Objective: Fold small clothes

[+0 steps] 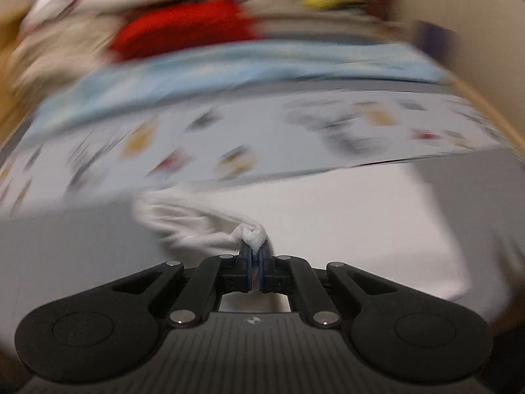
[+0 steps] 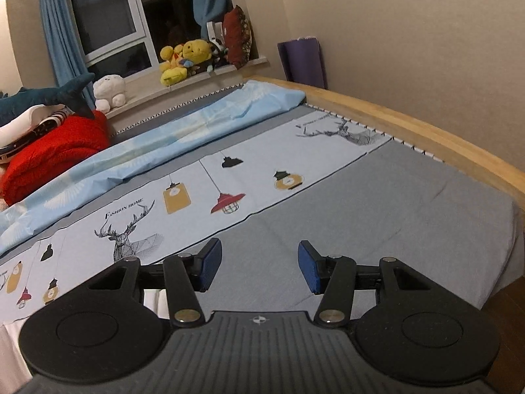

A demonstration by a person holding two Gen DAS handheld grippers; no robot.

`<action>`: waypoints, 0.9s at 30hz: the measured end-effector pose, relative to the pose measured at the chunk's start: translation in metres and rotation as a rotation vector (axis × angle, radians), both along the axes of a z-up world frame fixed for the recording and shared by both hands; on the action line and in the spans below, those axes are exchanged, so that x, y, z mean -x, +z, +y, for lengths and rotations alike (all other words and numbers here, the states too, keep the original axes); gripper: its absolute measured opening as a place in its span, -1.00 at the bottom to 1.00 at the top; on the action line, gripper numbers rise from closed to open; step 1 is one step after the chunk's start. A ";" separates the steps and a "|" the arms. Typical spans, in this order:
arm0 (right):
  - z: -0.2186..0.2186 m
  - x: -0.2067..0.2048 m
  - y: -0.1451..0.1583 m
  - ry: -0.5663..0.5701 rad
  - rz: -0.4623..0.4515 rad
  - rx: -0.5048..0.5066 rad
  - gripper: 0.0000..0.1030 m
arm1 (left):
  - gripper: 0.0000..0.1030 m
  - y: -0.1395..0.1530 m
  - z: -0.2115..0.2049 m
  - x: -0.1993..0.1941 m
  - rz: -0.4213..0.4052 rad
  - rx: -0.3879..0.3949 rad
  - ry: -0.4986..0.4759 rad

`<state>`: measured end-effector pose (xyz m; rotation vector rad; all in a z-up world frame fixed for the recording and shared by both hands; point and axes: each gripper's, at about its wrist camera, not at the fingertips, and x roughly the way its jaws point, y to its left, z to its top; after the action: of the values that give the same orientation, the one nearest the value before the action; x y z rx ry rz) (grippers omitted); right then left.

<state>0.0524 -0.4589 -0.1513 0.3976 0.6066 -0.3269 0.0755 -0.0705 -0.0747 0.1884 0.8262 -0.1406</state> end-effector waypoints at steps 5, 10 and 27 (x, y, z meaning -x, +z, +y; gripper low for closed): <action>-0.014 0.004 -0.010 0.033 0.011 -0.007 0.01 | -0.94 -0.007 -0.145 0.029 -0.084 -0.001 -0.381; -0.014 0.000 -0.019 0.110 0.038 -0.092 0.01 | -0.80 -0.069 -0.209 0.048 0.084 0.060 -0.628; 0.077 -0.047 -0.102 0.421 0.585 -0.107 -0.14 | -0.08 -0.110 -0.041 -0.030 0.381 0.176 -0.280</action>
<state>0.0996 -0.3824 -0.2529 0.2635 1.2612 0.0022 0.1059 -0.1112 -0.1846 0.1112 1.1586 -0.5227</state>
